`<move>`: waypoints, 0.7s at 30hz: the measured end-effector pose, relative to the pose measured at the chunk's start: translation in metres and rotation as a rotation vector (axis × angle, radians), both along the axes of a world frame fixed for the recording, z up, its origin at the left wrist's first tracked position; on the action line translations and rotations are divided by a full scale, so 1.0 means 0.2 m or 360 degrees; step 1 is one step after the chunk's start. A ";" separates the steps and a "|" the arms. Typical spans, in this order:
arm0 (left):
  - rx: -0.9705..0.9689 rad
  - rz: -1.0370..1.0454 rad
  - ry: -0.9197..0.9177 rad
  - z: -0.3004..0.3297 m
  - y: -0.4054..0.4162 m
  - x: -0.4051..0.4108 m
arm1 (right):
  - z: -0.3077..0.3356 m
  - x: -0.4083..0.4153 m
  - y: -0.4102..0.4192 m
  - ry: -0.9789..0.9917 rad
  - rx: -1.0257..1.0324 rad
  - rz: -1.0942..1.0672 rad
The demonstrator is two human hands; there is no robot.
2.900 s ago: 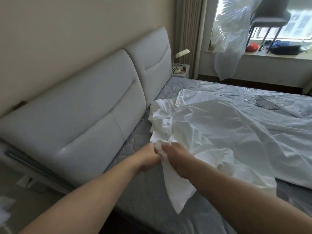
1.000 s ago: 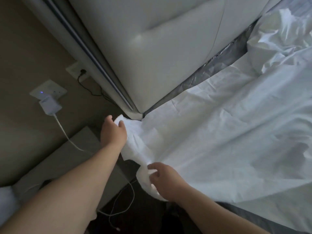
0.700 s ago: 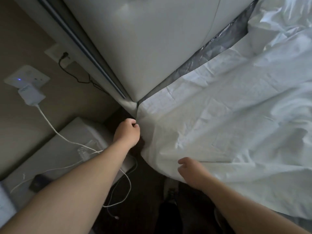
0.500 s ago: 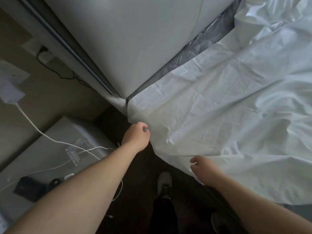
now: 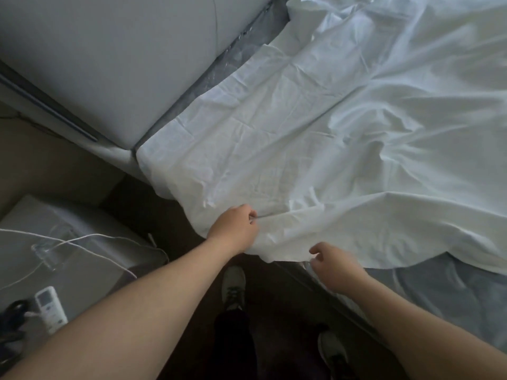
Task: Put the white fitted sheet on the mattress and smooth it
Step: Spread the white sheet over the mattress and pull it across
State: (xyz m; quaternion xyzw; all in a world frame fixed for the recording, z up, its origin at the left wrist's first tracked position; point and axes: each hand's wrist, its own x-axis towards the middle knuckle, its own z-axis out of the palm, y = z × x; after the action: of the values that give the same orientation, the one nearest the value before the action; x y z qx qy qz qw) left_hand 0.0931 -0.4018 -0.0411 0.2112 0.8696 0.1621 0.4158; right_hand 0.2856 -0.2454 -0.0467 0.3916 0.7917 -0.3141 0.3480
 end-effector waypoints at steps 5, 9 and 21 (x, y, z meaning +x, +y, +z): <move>0.0021 -0.0229 0.0107 -0.04 0.20 0.45 | -0.07 0.42 0.27 0.0025 0.0175 0.0187; 0.0043 -0.0438 0.0222 -0.18 0.34 0.80 | -0.14 0.70 0.44 0.0092 0.0336 0.0391; -0.0057 -0.1053 0.1234 -0.81 0.64 0.99 | -0.65 0.98 0.90 0.0467 0.1201 0.0808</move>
State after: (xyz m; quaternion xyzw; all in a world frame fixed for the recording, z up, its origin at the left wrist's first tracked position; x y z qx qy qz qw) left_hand 0.2918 -0.2747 -0.2036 0.5127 0.8492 -0.0835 0.0951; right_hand 0.4825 -0.0659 -0.1765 0.2364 0.9619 0.0382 0.1316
